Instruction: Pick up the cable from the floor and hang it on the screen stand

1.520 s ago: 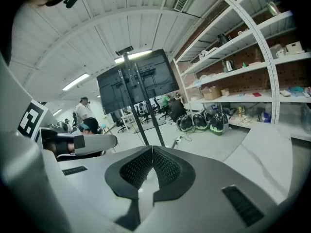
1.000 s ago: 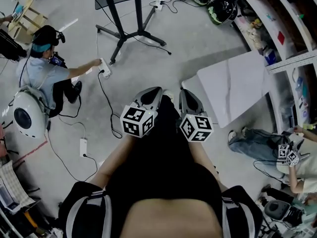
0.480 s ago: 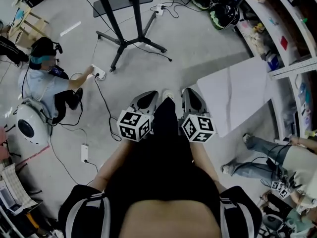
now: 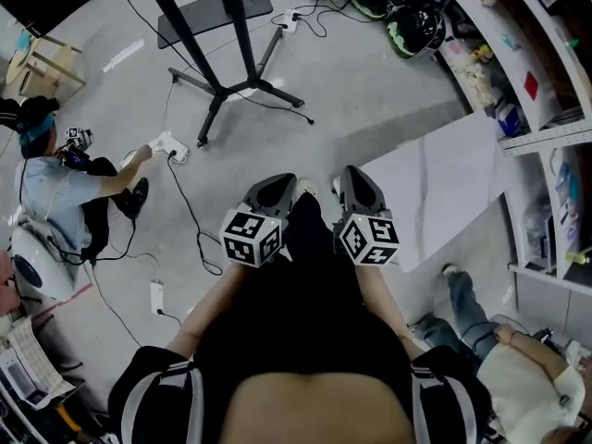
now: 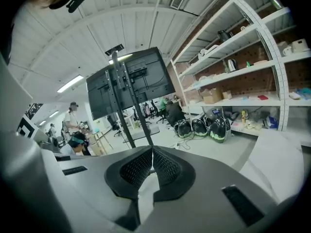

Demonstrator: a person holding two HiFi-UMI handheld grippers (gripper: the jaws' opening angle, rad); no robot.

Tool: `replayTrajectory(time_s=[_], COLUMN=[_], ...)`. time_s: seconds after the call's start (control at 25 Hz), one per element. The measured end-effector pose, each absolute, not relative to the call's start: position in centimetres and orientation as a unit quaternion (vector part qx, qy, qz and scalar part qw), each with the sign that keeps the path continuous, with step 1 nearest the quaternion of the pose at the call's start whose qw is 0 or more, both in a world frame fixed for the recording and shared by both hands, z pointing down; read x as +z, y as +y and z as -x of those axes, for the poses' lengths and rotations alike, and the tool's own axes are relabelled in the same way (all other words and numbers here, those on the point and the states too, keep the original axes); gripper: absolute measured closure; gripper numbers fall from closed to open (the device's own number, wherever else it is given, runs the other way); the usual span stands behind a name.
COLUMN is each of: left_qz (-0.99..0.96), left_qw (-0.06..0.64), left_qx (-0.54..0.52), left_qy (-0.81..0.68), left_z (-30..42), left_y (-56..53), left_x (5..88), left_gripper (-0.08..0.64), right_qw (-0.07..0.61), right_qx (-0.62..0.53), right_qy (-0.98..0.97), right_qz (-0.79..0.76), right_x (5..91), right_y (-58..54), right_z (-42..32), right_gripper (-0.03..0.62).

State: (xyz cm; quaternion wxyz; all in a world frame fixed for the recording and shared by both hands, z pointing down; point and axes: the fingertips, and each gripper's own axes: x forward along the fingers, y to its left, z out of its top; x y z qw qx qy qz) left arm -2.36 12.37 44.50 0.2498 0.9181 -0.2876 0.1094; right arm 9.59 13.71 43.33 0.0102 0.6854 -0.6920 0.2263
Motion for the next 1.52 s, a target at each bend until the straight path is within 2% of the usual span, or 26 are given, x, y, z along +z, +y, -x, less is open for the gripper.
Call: replayTrajectory(time_s=[0.92,1.52], left_qz=[-0.901,-0.915], left_qw=[0.248,0.222], left_qx=[0.127,0.144], left_qy=[-0.332,-0.303], left_z=[-5.4,-6.1], left_y=[-3.9,-11.2], left_x=[44.7,44.4], left_gripper=[0.552,0.552], right_qw=[0.011,0.003], right_qx=[0.254,0.278], right_qy=[-0.714,-0.7], right_qz=[-0.653,-0.658], right_x=[44.4,45.3], right_y=[-3.0,-8.4], right_z=[-18.1,-18.1], right_gripper=[0.569,0.569])
